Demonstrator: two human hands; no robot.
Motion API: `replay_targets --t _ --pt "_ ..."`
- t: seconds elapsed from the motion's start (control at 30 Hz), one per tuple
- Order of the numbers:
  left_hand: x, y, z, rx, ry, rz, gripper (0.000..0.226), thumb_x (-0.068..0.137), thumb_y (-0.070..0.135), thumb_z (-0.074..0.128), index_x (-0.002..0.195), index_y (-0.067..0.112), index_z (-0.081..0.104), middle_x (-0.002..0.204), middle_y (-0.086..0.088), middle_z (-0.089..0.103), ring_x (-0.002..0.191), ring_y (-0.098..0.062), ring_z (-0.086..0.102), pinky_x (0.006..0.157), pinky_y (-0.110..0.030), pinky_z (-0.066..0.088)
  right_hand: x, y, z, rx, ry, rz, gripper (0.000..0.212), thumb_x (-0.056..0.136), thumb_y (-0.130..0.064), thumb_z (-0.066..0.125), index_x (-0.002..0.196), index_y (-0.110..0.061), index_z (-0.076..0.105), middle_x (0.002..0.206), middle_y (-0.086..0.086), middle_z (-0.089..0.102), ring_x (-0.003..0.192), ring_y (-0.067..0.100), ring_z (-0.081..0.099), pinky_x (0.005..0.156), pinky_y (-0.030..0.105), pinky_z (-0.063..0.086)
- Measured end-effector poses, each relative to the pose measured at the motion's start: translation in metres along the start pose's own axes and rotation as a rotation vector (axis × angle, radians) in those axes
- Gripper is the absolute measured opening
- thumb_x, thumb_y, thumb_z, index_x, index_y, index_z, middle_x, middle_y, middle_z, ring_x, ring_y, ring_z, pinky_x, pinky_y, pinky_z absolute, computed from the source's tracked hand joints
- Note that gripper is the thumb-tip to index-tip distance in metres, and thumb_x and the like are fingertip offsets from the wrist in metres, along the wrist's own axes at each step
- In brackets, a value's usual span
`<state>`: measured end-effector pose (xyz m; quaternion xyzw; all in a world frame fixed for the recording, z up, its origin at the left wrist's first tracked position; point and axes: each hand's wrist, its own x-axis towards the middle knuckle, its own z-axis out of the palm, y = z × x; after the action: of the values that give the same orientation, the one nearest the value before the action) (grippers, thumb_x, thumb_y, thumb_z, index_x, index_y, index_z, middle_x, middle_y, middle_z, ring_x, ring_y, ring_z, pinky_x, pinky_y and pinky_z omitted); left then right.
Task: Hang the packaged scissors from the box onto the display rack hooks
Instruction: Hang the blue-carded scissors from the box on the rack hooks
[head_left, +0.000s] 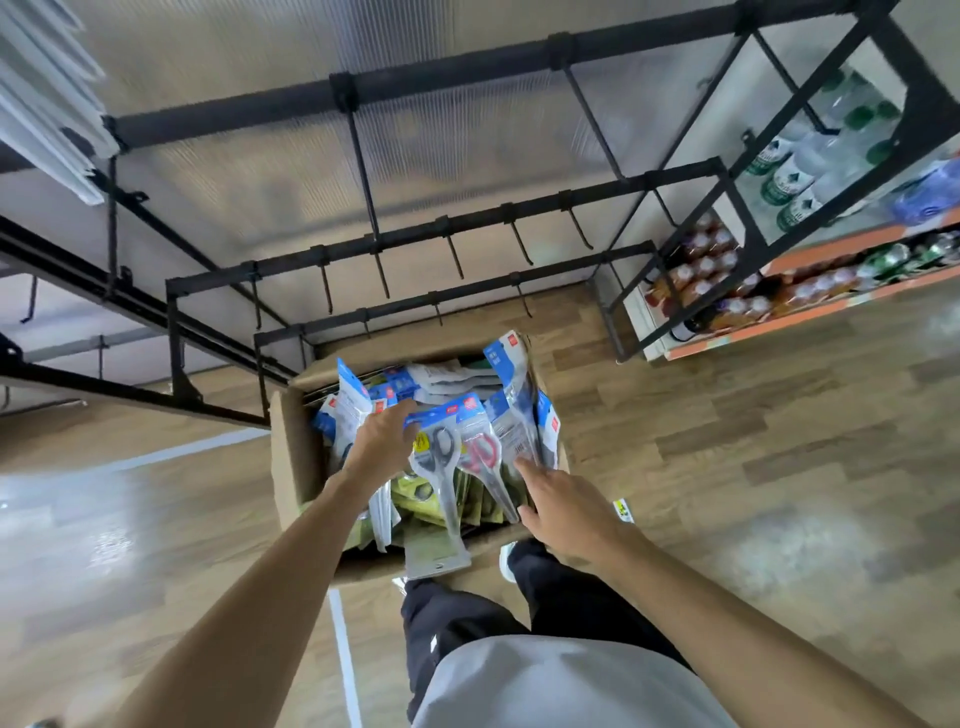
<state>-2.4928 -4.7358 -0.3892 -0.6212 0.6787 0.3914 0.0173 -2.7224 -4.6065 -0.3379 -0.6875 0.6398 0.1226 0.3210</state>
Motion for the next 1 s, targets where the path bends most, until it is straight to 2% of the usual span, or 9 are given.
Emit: replay_targets --t 0.1,0.17,0.23,0.33,0.43,0.57,0.7,0.83,1.0 --pt "-0.018 -0.010 -0.011 -0.192 0.030 -0.069 0.032 0.100 0.018 0.055 0.132 0.015 0.057 0.102 -0.014 0.065 0.074 -0.025 0.071 0.072 -0.046 0.061 0.010 -0.006 -0.007 0.040 -0.021 -0.036 0.053 0.099 -0.026 0.052 0.145 -0.013 0.030 0.121 0.012 0.062 0.105 0.032 0.064 0.074 0.038 0.046" --pt "-0.031 -0.012 -0.013 -0.212 0.041 -0.067 0.024 0.100 0.016 0.054 0.124 0.014 0.059 0.095 -0.010 0.064 0.066 -0.020 0.071 0.068 -0.046 0.061 0.024 -0.011 -0.014 0.063 -0.025 -0.068 0.058 0.098 -0.025 0.054 0.148 -0.013 0.027 0.123 0.012 0.062 0.105 0.031 0.064 0.075 0.038 0.049" --pt "-0.042 -0.013 -0.013 -0.235 0.063 -0.088 0.014 0.100 0.015 0.054 0.112 0.014 0.060 0.085 -0.006 0.065 0.064 -0.019 0.071 0.067 -0.045 0.061 0.045 -0.015 -0.019 0.082 -0.016 -0.093 0.055 0.098 -0.026 0.056 0.146 -0.012 0.030 0.122 0.011 0.063 0.104 0.030 0.064 0.077 0.040 0.052" --pt "-0.056 -0.014 -0.012 -0.267 0.093 -0.133 0.009 0.099 0.015 0.053 0.104 0.015 0.061 0.081 -0.002 0.063 0.064 -0.019 0.072 0.064 -0.045 0.061 0.081 -0.024 -0.025 0.115 0.009 -0.094 0.054 0.098 -0.029 0.058 0.142 -0.009 0.034 0.122 0.012 0.059 0.107 0.032 0.061 0.072 0.037 0.045" --pt "-0.072 -0.016 -0.007 -0.300 0.128 -0.155 0.012 0.098 0.014 0.055 0.108 0.013 0.062 0.089 -0.011 0.067 0.065 -0.023 0.072 0.061 -0.044 0.060 0.113 -0.034 -0.028 0.099 -0.016 -0.073 0.053 0.094 -0.018 0.063 0.139 -0.006 0.037 0.136 0.015 0.051 0.120 0.034 0.055 0.081 0.038 0.046" --pt "-0.085 -0.025 0.007 -0.359 0.144 -0.162 0.011 0.098 0.016 0.057 0.108 0.017 0.061 0.094 -0.009 0.068 0.068 -0.023 0.072 0.061 -0.045 0.061 0.139 -0.034 -0.021 0.001 -0.096 -0.052 0.067 0.088 -0.011 0.071 0.145 -0.004 0.034 0.147 0.014 0.042 0.134 0.032 0.043 0.103 0.038 0.041" --pt "-0.094 -0.027 0.020 -0.414 0.079 -0.190 0.023 0.098 0.017 0.058 0.121 0.015 0.059 0.101 -0.010 0.066 0.070 -0.022 0.072 0.065 -0.045 0.062 0.135 -0.030 -0.018 0.045 -0.053 -0.083 0.041 0.086 -0.006 0.069 0.123 -0.009 0.052 0.124 0.012 0.050 0.114 0.030 0.053 0.084 0.035 0.044" --pt "-0.099 -0.027 0.021 -0.380 0.056 -0.201 0.022 0.099 0.018 0.057 0.120 0.015 0.059 0.105 -0.008 0.066 0.068 -0.021 0.072 0.065 -0.046 0.061 0.116 -0.027 -0.014 0.128 -0.001 -0.104 0.042 0.079 0.002 0.068 0.111 -0.020 0.052 0.110 0.005 0.060 0.099 0.025 0.057 0.076 0.039 0.047" --pt "-0.105 -0.025 0.010 -0.353 0.077 -0.221 0.028 0.099 0.014 0.056 0.127 0.013 0.059 0.108 -0.010 0.063 0.062 -0.017 0.068 0.051 -0.025 0.055 0.084 -0.031 -0.015 0.309 0.050 -0.068 0.024 0.092 -0.004 0.060 0.111 -0.018 0.056 0.095 -0.003 0.061 0.082 0.020 0.059 0.067 0.034 0.045"
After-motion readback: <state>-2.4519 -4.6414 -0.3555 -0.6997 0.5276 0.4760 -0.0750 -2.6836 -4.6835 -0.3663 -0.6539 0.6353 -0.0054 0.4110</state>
